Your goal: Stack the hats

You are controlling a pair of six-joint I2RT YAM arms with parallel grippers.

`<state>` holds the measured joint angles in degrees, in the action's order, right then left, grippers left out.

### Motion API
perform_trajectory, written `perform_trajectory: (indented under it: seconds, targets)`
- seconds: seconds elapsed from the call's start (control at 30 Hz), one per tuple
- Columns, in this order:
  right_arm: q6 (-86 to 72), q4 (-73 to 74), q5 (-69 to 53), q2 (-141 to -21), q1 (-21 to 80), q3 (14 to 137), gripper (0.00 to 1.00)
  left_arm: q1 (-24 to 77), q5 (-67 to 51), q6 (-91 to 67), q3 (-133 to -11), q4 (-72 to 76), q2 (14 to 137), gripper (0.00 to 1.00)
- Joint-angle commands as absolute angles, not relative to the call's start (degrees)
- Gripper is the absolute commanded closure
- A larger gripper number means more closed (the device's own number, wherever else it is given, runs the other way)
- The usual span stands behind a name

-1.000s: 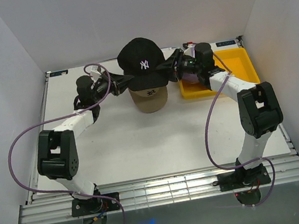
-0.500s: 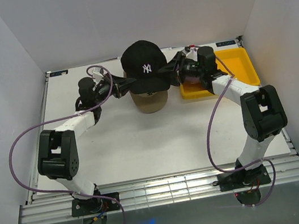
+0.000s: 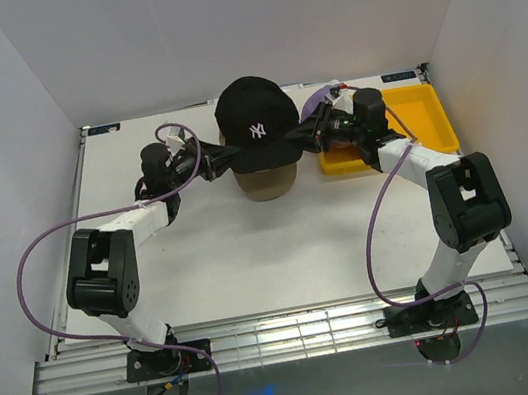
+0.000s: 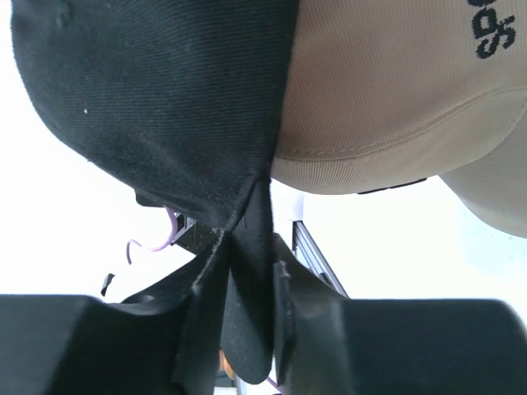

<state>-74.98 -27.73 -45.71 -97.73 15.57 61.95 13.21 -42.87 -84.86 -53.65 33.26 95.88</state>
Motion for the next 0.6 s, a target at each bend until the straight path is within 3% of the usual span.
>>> perform_trajectory:
  seconds: [0.0,0.57]
  targets:
    - [-74.36,-32.52,-48.52,-95.71,16.0,62.4,0.74,13.18,-42.1,-82.35,-52.38,32.08,94.57,1.0]
    - [-72.95,-32.25,-47.63,-102.39,14.86,58.36,0.83,10.99,-43.59,-81.3,-50.19,32.43,95.89,1.0]
